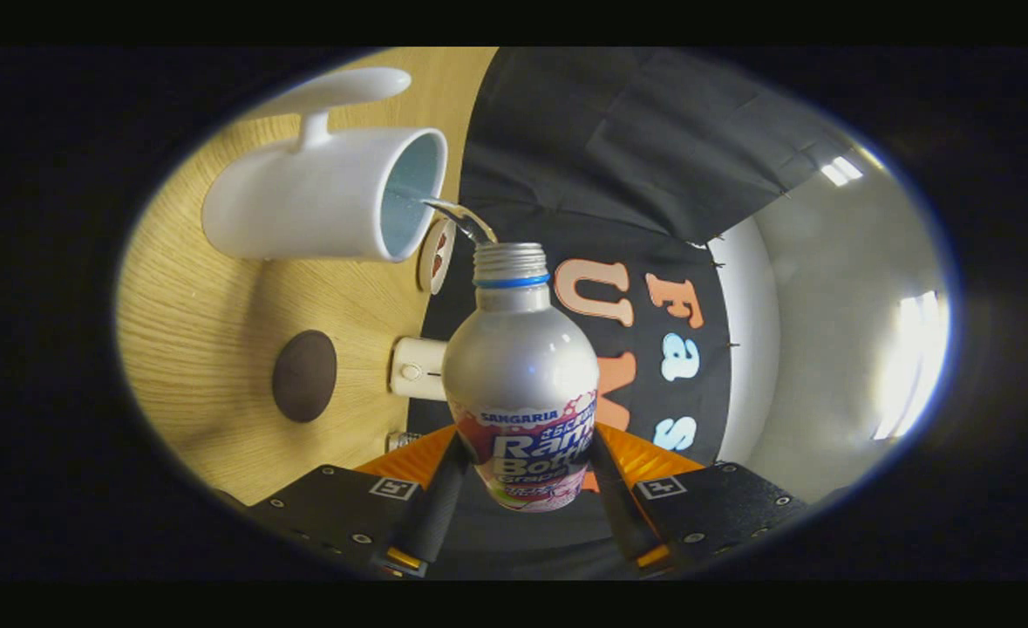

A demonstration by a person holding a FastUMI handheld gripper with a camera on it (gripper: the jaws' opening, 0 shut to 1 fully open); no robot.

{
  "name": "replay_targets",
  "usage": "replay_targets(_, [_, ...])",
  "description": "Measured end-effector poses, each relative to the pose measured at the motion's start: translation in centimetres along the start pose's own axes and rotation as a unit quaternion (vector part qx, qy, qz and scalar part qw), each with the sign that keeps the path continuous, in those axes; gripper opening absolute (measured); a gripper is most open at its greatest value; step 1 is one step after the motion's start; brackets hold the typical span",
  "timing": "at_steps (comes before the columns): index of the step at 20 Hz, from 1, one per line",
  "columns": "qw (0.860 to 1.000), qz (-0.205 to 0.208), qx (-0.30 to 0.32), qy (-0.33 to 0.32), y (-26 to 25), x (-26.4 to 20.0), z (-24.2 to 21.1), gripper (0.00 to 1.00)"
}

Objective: Take the bottle from table, then pour the juice into the cup, finally place the bottle on the coaster

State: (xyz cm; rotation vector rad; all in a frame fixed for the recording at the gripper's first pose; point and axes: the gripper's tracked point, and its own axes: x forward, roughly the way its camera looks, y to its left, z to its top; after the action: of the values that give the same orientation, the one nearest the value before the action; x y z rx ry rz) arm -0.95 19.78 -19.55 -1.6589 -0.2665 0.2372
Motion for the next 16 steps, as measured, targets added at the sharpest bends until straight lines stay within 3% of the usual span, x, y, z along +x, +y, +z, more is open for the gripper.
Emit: replay_targets(16, [0.999, -0.017, -0.034, -0.018, -0.92, 0.25, 0.24, 0.75])
